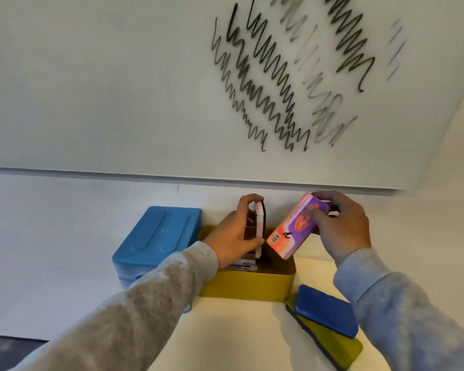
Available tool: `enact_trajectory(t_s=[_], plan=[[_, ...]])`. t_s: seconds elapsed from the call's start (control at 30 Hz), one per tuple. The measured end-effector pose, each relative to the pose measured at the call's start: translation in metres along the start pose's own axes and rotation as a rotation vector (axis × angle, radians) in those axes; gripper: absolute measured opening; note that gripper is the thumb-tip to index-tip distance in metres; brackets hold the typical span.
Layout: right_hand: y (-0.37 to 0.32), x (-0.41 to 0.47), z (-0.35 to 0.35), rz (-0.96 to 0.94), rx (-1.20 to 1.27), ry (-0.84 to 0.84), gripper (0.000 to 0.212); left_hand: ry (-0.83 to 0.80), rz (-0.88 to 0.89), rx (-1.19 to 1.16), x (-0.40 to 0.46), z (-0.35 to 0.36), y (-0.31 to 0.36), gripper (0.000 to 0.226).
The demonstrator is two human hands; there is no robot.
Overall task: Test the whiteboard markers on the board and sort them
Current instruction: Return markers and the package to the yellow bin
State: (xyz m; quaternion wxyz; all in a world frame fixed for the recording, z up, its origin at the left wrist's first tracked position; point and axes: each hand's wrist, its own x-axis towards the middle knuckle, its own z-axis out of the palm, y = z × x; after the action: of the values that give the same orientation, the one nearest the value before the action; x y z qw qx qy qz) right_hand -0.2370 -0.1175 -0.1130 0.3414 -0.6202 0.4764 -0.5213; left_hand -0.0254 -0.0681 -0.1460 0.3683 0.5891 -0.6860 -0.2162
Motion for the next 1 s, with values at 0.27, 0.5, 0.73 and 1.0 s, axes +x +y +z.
enact_trajectory(t_s=[0.27, 0.5, 0.73, 1.0], plan=[[0.028, 0.011, 0.035, -0.118, -0.234, 0.062, 0.016, -0.055, -0.017, 0.013, 0.022, 0.035, -0.017, 0.070], [0.049, 0.010, 0.046, -0.164, -0.354, -0.052, 0.020, -0.060, 0.026, -0.011, 0.022, 0.043, -0.026, 0.062], [0.048, 0.017, 0.037, 0.007, -0.359, -0.224, 0.006, -0.062, 0.043, 0.071, 0.021, 0.041, -0.025, 0.072], [0.040, 0.022, 0.024, 0.100, -0.309, -0.444, 0.037, -0.117, 0.027, 0.157, 0.020, 0.043, -0.024, 0.074]])
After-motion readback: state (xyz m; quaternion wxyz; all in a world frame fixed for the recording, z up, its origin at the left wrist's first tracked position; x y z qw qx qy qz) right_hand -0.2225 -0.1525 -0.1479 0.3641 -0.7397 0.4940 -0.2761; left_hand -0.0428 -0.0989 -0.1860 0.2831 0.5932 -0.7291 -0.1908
